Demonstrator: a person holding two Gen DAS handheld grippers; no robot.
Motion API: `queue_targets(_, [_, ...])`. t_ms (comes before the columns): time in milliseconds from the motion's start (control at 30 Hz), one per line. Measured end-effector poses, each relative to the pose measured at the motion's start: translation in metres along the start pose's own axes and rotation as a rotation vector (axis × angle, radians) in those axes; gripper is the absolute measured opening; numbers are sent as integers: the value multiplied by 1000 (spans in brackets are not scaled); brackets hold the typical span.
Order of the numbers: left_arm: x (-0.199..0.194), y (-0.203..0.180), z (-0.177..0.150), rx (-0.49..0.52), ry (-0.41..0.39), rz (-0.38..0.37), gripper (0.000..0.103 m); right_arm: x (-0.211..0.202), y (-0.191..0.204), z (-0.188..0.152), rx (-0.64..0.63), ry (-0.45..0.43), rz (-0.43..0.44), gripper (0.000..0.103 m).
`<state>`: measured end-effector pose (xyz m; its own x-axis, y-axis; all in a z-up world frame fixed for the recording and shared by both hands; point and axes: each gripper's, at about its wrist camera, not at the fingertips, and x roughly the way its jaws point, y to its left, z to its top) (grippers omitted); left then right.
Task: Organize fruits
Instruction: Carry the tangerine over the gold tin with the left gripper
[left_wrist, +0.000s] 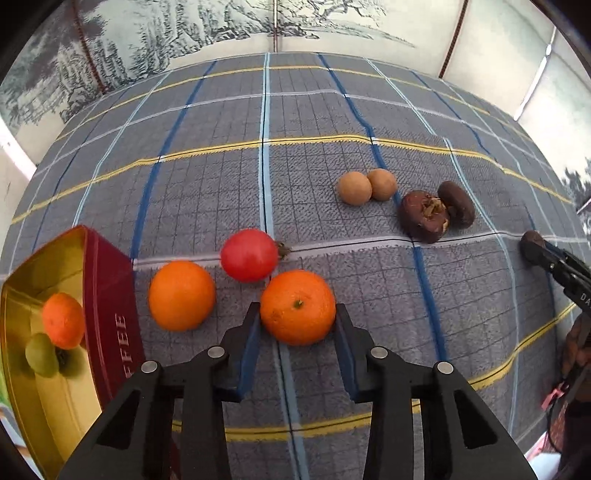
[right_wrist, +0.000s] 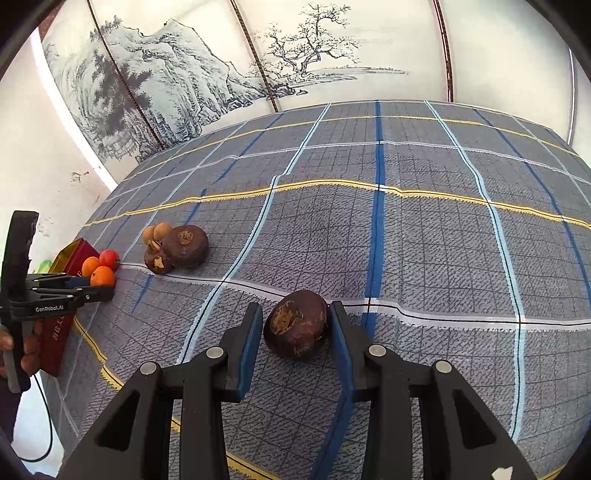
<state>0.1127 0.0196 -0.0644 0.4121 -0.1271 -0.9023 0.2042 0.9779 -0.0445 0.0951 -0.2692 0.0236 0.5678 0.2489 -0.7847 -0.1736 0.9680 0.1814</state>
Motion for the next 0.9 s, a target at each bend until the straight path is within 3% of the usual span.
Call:
queue_targets(400, [-66, -16, -42, -95, -99, -97, 38, 1, 1, 1, 0, 1, -2, 34])
queue_targets(633, [-103, -14, -59, -94, -158, -80, 38, 1, 3, 0, -6, 1, -6, 34])
queue_targets(900, [-118, 2, -73, -126, -191, -32, 38, 1, 4, 0, -7, 2, -8, 34])
